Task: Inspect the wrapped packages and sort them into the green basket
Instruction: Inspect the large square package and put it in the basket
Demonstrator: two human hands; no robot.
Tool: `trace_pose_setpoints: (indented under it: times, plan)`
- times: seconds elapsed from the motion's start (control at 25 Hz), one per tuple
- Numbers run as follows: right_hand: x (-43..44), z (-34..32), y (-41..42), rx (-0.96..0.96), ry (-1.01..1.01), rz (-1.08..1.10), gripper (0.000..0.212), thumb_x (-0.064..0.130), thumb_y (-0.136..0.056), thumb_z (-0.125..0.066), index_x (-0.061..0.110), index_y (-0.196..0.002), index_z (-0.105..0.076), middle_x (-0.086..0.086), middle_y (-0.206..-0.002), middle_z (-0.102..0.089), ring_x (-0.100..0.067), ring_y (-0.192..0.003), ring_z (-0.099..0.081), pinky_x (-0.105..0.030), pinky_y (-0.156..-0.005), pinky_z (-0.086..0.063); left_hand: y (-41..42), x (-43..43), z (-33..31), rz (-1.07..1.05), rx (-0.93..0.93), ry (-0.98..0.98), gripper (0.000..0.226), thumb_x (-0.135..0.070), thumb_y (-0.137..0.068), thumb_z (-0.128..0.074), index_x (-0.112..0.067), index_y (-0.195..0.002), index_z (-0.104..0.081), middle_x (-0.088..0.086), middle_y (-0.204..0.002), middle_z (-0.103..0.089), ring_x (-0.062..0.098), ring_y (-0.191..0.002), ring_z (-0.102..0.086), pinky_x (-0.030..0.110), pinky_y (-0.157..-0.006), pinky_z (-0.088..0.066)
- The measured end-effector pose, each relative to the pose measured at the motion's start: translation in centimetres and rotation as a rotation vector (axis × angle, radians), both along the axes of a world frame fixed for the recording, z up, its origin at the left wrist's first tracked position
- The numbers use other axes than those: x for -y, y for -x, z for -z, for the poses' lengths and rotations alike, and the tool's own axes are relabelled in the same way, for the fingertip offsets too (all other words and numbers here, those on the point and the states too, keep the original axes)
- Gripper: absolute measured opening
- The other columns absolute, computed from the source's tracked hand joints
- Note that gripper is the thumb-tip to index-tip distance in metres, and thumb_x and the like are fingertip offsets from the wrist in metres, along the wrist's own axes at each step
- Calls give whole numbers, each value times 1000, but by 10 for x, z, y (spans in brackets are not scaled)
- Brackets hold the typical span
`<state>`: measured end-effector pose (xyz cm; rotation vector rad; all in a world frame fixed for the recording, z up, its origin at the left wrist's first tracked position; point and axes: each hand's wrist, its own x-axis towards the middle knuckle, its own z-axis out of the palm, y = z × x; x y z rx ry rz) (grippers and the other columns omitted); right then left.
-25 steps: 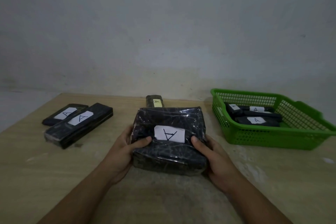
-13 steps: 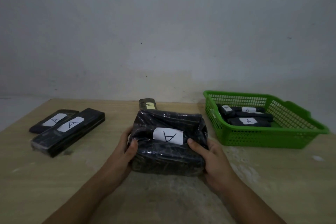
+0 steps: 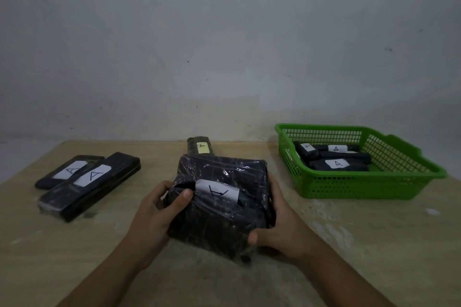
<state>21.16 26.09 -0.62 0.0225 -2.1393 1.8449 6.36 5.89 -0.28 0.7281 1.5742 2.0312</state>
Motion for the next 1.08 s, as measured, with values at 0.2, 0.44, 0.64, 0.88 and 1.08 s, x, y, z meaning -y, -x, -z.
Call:
trace_pose_setpoints:
  times: [0.2,0.44,0.64,0.88,1.08]
  plan:
    - [3,-8,-1,-53,168,154,82,7,-65,-87,22,-135,-47,6,-119,-70,-24,-107,-69,-41,-84,-58,-5,-4,0,-35,-56,62,80,-73,-35,-78,-33,-103,-66,5,-107,-71,21,-95,-71,42,-78,-60]
    - [5,-14,0,-110,192,216,59,4,-68,-76,11,-123,-56,0,-109,-73,-20,-93,-73,-28,-73,-58,-1,-4,3,38,40,46,91,-78,-40,-73,-35,-119,-59,2,-122,-64,23,-109,-65,39,-86,-57]
    - [3,-3,5,-79,338,208,78,45,-60,-88,15,-125,-57,-7,-125,-66,-27,-108,-68,-46,-87,-56,4,-5,2,-85,-3,1,83,-58,-41,-86,-20,-111,-64,5,-110,-73,20,-97,-72,36,-83,-57]
    - [5,1,3,31,243,96,69,58,-69,-77,18,-120,-56,-8,-119,-69,-28,-113,-64,-50,-97,-50,12,3,0,-146,60,51,57,-57,-73,-65,-3,-87,-69,16,-85,-76,27,-76,-73,36,-68,-56]
    - [10,1,1,-81,63,73,61,17,-77,-80,30,-128,-48,1,-123,-68,-19,-112,-66,-32,-85,-55,9,1,-4,-21,247,2,49,-48,-85,-50,-7,-106,-68,16,-107,-73,31,-101,-70,51,-95,-50]
